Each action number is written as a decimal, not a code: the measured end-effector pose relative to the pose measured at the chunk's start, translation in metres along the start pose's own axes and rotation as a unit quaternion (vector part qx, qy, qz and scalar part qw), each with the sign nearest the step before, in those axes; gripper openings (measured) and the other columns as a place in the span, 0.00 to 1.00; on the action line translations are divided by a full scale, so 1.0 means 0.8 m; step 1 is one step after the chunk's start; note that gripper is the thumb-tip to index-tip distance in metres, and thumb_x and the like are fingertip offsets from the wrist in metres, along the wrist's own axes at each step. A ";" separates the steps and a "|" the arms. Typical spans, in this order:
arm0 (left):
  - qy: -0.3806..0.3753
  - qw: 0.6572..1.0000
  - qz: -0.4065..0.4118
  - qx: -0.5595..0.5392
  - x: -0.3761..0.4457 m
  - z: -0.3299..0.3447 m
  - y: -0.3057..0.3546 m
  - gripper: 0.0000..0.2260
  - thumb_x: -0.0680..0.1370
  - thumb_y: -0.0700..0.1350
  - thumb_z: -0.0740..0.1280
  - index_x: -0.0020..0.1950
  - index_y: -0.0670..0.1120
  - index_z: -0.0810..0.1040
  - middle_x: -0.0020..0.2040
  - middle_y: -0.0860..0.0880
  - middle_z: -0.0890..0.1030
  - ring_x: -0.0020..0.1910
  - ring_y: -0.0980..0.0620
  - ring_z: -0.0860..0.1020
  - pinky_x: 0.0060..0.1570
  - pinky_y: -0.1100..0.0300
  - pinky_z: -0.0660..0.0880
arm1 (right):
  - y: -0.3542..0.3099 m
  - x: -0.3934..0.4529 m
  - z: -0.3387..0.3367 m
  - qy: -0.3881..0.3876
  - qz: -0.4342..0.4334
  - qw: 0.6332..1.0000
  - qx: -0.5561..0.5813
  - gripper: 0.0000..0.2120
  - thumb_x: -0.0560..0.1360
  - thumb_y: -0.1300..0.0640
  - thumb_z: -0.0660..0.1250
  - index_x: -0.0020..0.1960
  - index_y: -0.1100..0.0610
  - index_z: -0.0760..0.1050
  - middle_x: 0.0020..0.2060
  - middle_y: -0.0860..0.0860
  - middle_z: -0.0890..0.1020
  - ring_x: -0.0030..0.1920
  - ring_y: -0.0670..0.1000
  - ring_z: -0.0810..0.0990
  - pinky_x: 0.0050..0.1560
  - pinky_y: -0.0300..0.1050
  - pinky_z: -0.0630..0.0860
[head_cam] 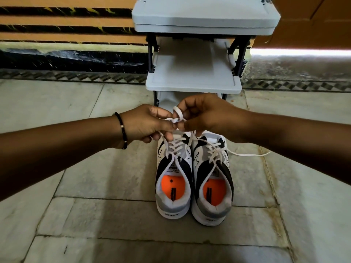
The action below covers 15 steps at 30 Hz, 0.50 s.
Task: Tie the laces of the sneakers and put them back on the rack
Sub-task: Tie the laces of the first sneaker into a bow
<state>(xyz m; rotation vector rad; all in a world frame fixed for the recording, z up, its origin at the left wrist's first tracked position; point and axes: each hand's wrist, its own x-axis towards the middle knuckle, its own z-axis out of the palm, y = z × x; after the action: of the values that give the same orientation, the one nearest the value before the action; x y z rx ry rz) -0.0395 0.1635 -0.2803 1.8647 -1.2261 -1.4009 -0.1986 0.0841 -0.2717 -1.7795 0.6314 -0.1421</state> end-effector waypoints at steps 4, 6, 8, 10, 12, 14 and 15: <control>0.004 0.999 0.034 0.007 -0.003 -0.002 0.004 0.08 0.73 0.38 0.66 0.47 0.50 0.80 0.48 0.47 0.84 0.29 0.58 0.71 0.30 0.65 0.65 | 0.002 0.003 -0.004 0.020 0.020 0.998 0.053 0.04 0.70 0.64 0.69 0.45 0.58 0.77 0.35 0.49 0.79 0.36 0.46 0.77 0.39 0.46 0.73; -0.017 0.997 0.070 0.031 -0.005 0.001 0.009 0.14 0.73 0.32 0.61 0.53 0.46 0.78 0.51 0.48 0.82 0.28 0.62 0.74 0.28 0.70 0.68 | 0.002 0.005 -0.005 0.039 0.028 0.998 0.040 0.02 0.70 0.63 0.70 0.42 0.58 0.79 0.32 0.47 0.80 0.34 0.43 0.77 0.39 0.46 0.74; -0.021 0.994 0.095 0.045 -0.007 0.003 0.011 0.19 0.73 0.28 0.58 0.58 0.45 0.75 0.50 0.50 0.80 0.27 0.65 0.76 0.26 0.75 0.68 | 0.003 0.007 -0.006 0.069 0.041 0.996 0.040 0.01 0.70 0.63 0.70 0.40 0.58 0.79 0.30 0.47 0.80 0.33 0.44 0.77 0.38 0.45 0.74; 0.018 0.987 0.132 0.089 -0.007 -0.001 0.009 0.18 0.75 0.31 0.57 0.59 0.48 0.75 0.46 0.54 0.80 0.28 0.65 0.76 0.29 0.75 0.70 | 0.002 0.008 -0.007 0.102 0.058 0.992 0.049 0.02 0.69 0.63 0.70 0.42 0.61 0.79 0.33 0.51 0.79 0.36 0.48 0.76 0.37 0.45 0.74; 0.085 0.964 0.173 0.182 -0.005 -0.012 0.005 0.14 0.77 0.37 0.58 0.58 0.50 0.76 0.41 0.56 0.81 0.29 0.64 0.77 0.32 0.77 0.70 | 0.003 0.008 -0.011 0.128 0.078 0.987 0.053 0.02 0.69 0.63 0.70 0.41 0.61 0.78 0.37 0.55 0.79 0.38 0.50 0.75 0.35 0.43 0.74; 0.132 0.946 0.191 0.225 -0.001 -0.023 -0.002 0.11 0.77 0.40 0.60 0.54 0.49 0.79 0.41 0.56 0.83 0.29 0.64 0.77 0.34 0.76 0.71 | 0.006 0.007 -0.018 0.149 0.098 0.983 0.047 0.04 0.69 0.63 0.70 0.37 0.59 0.76 0.36 0.54 0.79 0.38 0.51 0.76 0.33 0.42 0.74; 0.146 0.945 0.192 0.222 0.001 -0.027 -0.008 0.09 0.77 0.41 0.61 0.51 0.48 0.80 0.41 0.55 0.84 0.29 0.63 0.78 0.33 0.76 0.71 | 0.008 0.006 -0.022 0.156 0.108 0.981 0.043 0.06 0.69 0.62 0.71 0.36 0.58 0.75 0.34 0.53 0.79 0.38 0.51 0.76 0.33 0.42 0.74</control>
<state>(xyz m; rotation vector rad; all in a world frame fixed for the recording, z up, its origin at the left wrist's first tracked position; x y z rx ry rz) -0.0174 0.1630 -0.2784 1.8834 -1.7280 -0.6490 -0.2038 0.0657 -0.2736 -1.6067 1.0229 -0.2985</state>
